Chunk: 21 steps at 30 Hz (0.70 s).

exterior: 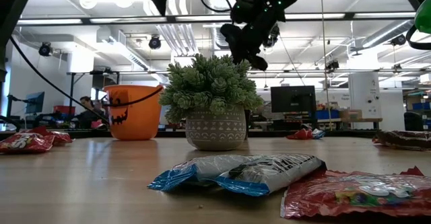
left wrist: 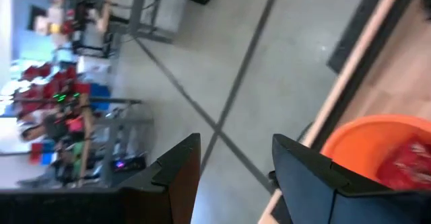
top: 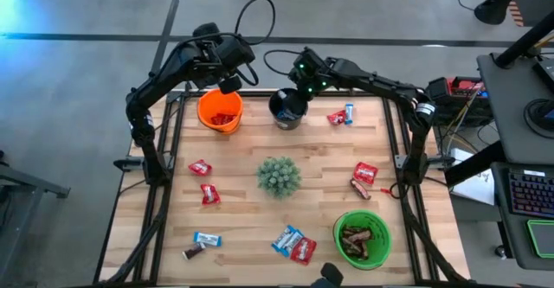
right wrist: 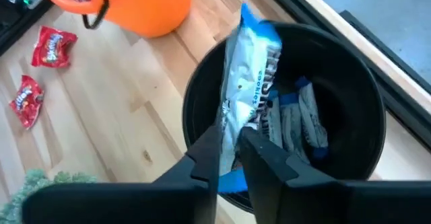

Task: Organize candy in baskets
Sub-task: Put the white chocolate bar into the black bucket

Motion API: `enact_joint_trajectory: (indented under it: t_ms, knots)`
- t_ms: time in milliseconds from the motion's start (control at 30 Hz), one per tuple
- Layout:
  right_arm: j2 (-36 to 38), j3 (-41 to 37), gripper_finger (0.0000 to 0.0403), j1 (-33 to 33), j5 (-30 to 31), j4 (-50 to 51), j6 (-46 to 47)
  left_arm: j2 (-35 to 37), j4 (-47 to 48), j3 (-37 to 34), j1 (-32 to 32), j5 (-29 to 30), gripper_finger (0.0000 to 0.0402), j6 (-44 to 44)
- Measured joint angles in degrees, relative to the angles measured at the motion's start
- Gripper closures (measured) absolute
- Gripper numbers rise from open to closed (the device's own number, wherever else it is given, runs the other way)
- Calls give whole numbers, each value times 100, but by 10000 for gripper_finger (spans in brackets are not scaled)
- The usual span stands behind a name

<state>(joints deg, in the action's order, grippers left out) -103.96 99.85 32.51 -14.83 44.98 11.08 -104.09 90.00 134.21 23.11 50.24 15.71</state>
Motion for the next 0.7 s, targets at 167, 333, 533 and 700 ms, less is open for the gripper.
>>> enact_joint_trajectory:
  t_ms: [167, 333, 533, 700]
  knots:
    - [8, 40, 293, 0, -2, 4, -25, 0, 0, 0, 2, 201, 235, -348]
    - [38, 40, 256, 0, -13, 193, -50, 0, 2, 0, 4, -214, 235, -268]
    - [447, 40, 241, 0, -14, 1434, -461, -2, 2, 0, 48, -800, 235, -156]
    - [935, 37, 241, -2, -11, 2508, -582, -2, 2, 0, 118, -1337, 223, -291]
